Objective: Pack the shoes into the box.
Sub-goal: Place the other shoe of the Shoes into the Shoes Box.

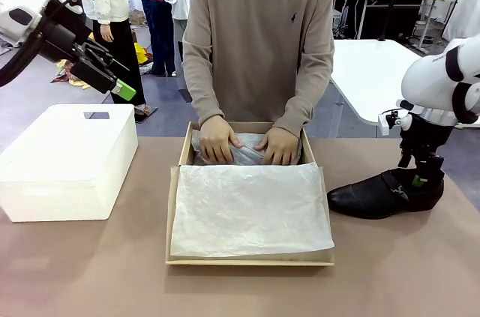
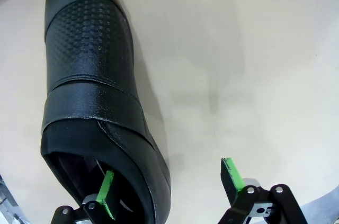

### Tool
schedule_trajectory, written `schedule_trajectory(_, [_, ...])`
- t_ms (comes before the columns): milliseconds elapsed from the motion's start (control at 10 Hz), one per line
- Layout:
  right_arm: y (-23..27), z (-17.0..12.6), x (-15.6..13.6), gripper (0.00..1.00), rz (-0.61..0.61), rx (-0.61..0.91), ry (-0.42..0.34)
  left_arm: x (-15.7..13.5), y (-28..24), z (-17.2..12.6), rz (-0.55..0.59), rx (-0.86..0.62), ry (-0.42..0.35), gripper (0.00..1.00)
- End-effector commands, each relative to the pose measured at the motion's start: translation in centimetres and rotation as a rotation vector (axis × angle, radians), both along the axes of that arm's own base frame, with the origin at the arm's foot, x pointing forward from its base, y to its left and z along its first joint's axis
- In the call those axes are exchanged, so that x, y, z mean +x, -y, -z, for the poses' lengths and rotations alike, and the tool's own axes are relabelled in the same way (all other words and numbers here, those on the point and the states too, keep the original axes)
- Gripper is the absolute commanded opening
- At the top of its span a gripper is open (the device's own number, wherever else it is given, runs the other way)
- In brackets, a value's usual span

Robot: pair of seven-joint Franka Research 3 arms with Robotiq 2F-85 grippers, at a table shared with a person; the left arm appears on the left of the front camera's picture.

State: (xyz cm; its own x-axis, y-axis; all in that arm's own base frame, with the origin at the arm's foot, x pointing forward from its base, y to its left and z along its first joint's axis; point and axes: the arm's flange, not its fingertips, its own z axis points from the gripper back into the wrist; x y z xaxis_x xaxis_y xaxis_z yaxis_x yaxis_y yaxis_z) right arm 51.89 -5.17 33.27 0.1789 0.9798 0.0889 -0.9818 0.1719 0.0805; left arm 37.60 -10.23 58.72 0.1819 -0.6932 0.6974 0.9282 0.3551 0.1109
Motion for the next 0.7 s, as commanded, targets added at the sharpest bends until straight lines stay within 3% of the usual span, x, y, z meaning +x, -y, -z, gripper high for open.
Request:
schedule_trajectory(0, [0.15,0.27,0.37,0.83,-0.003,0.027,-0.006,0.01,-0.14,-0.04,0.017,-0.012,0.006,1.00])
schedule_trajectory(400, [-0.02,0.08,0.35,0.13,0.012,0.028,-0.039,0.01,-0.14,-0.04,0.017,-0.012,0.006,1.00])
schedule_trajectory(500, [0.04,0.00,0.29,0.00,0.017,0.027,-0.045,0.01,-0.14,-0.04,0.017,-0.012,0.006,1.00])
schedule_trajectory(600, [0.05,-0.07,0.25,0.00,0.020,0.025,-0.047,0.01,-0.14,-0.04,0.017,-0.012,0.006,1.00])
